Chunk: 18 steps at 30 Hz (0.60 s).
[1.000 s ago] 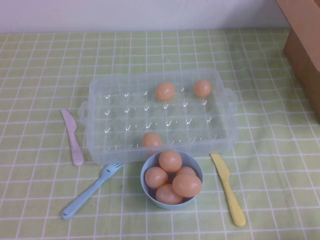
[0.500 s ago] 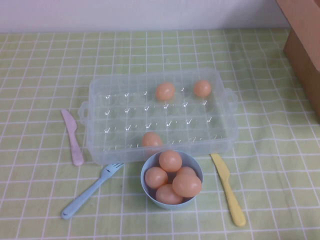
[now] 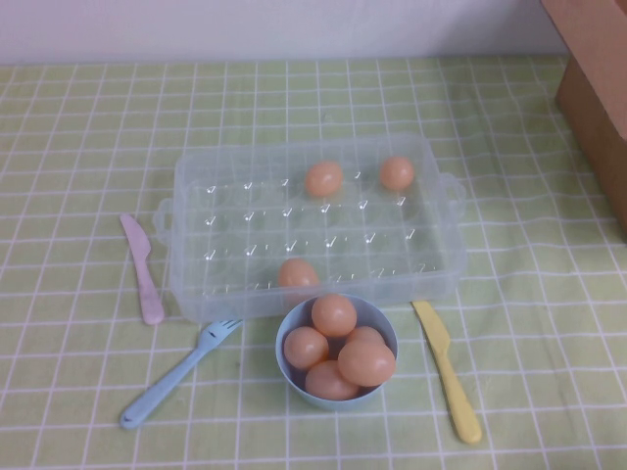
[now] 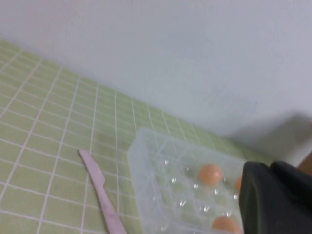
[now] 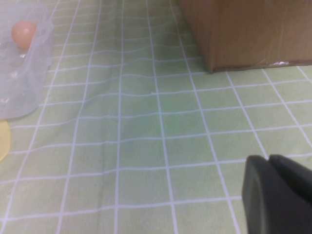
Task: Take an egg out of the egg box
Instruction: Pick up the egg from the plastic box
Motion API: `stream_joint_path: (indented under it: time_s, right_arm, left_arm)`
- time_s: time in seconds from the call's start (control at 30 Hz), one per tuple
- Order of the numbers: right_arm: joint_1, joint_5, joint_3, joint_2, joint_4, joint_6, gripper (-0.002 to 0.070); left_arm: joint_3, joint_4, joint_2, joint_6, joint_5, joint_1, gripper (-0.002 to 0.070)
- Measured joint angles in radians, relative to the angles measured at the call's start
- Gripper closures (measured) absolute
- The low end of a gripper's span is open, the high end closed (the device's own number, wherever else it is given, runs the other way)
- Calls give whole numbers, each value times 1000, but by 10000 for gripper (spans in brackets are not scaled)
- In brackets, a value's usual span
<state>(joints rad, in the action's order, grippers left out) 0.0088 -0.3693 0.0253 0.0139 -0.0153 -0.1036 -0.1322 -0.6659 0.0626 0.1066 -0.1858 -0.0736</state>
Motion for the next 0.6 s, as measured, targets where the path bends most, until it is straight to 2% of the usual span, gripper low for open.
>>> stream_joint_path:
  time_s: [0.17,0.33,0.47,0.6]
  right_arm:
    - [0,0,0,0,0,0,694]
    - [0,0,0,0,0,0,694]
    - [0,0,0,0,0,0,694]
    - [0,0,0,0,0,0,694]
  left_arm:
    - [-224,44,231,134,-225,0,678]
    - [-509,74,565,293,-510,0,678]
    - [-723,89,771,398,-659,0,678]
    - [-899,150,949,420,-726,-21,678]
